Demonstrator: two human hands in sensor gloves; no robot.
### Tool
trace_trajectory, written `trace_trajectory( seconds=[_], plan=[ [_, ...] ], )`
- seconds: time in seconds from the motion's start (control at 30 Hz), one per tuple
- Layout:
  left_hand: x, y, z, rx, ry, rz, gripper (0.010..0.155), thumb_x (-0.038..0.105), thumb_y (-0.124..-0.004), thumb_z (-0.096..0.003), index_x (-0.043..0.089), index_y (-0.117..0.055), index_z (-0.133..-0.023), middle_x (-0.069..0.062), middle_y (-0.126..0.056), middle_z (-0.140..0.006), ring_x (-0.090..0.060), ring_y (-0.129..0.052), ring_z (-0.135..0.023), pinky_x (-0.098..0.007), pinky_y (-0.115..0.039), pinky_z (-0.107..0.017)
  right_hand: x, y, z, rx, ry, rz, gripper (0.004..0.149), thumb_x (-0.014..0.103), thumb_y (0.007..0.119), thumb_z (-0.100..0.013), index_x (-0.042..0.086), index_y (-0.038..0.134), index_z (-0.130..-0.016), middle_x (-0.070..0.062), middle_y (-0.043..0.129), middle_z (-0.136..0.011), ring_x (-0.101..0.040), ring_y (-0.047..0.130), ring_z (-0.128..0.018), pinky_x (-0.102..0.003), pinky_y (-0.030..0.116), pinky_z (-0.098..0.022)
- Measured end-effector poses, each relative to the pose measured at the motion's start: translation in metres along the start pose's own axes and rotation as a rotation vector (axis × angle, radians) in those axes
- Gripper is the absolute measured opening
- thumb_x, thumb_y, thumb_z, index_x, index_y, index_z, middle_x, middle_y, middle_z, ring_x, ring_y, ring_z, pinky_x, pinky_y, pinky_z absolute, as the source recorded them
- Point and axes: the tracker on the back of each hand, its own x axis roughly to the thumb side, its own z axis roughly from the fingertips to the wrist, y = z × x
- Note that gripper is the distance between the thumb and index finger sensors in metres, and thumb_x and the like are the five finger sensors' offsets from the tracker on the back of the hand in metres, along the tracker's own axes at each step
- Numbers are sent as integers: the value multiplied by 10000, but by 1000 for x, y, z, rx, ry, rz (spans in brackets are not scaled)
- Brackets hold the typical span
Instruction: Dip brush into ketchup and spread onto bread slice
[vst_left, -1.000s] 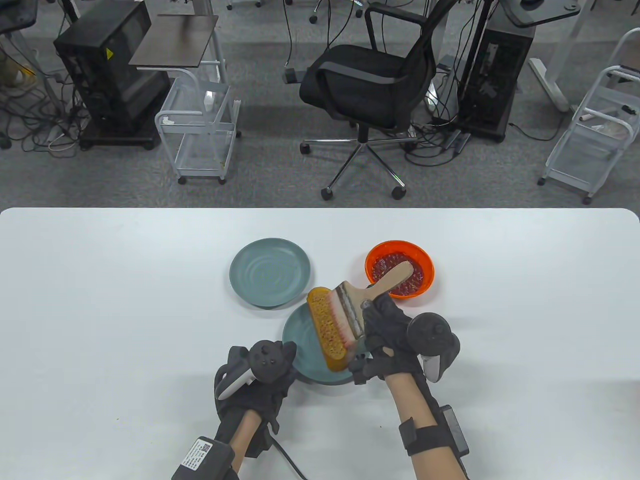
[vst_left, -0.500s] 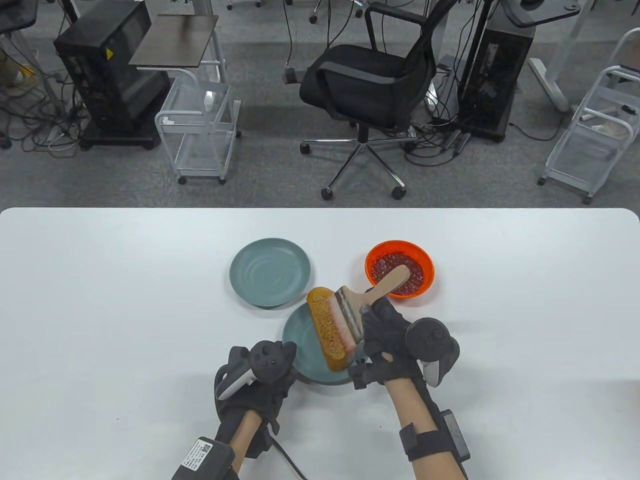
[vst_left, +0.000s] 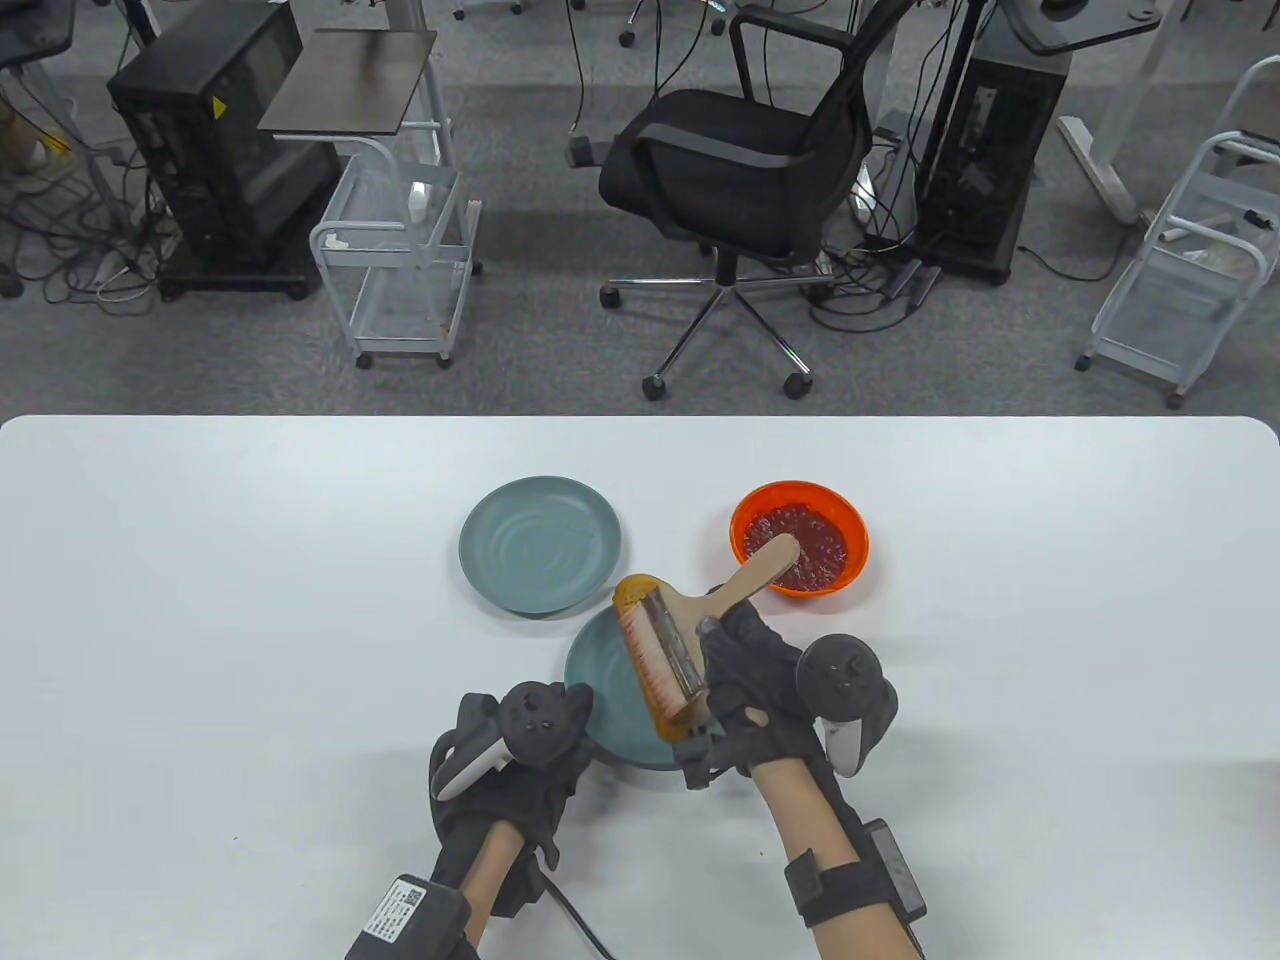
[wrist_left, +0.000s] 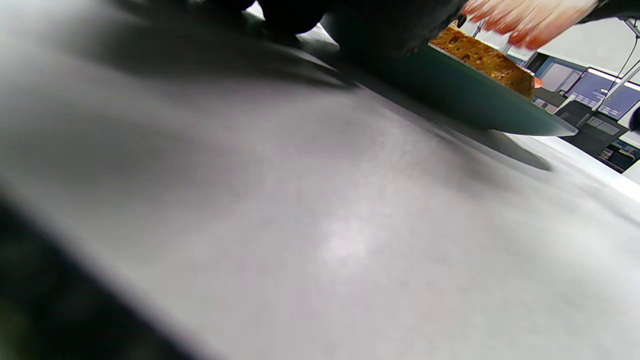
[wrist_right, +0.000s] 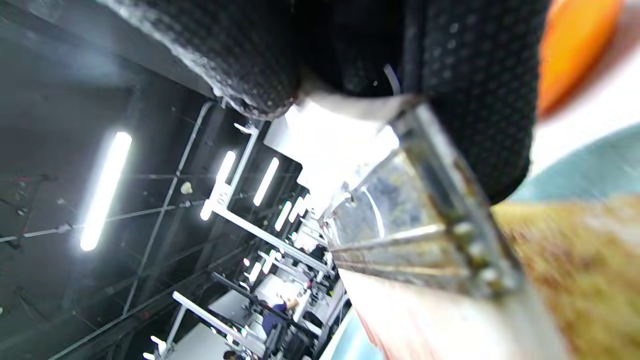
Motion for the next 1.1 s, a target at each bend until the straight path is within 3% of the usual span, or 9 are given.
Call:
trace_trajectory(
  seconds=[0.1, 0.27, 0.37, 0.5, 0.77, 1.1],
  plan=[
    [0, 0, 0, -1, -3, 3, 558, 320, -632, -660, 215, -390, -1152, -162, -418, -1184, -430, -339, -1086, -591, -369, -721, -7, -6, -2, -17, 31, 16, 507, 190, 836, -509, -82, 734, -925, -368, 834, -762, -453, 1073, -536, -431, 990, -304],
    [0, 0, 0, -7, -8, 5, 561, 319, -633, -661, 213, -383, -1152, -164, -409, -1184, -430, -330, -1086, -590, -363, -721, -2, -48, -11, -168, -37, 135, 504, 193, 836, -511, -62, 732, -933, -354, 829, -779, -452, 1066, -553, -440, 985, -314],
    [0, 0, 0, -9, -9, 3, 563, 319, -631, -662, 213, -378, -1153, -164, -405, -1185, -431, -327, -1086, -591, -360, -721, 9, -74, -25, -263, -80, 132, 500, 198, 835, -515, -39, 732, -944, -340, 827, -798, -450, 1058, -574, -448, 978, -330],
    [0, -1, 1, -15, -13, -2, 573, 316, -638, -661, 211, -365, -1155, -168, -395, -1186, -433, -317, -1087, -591, -353, -723, 21, -92, -56, -291, -86, 238, 493, 203, 849, -515, -1, 755, -954, -323, 837, -815, -453, 1051, -605, -465, 971, -356],
    [-1, -1, 1, -24, -18, 3, 575, 322, -636, -663, 214, -359, -1155, -166, -386, -1187, -430, -307, -1088, -589, -345, -725, 13, -72, -118, -240, -71, 528, 491, 200, 856, -511, 15, 765, -957, -315, 844, -825, -455, 1047, -625, -467, 968, -383],
    [-2, -1, 1, -30, -25, 3, 576, 326, -633, -665, 215, -354, -1157, -163, -383, -1188, -427, -303, -1088, -585, -343, -725, -10, -52, -134, -255, -22, 524, 493, 192, 854, -511, 3, 758, -956, -323, 840, -821, -453, 1050, -623, -456, 972, -387]
  ],
)
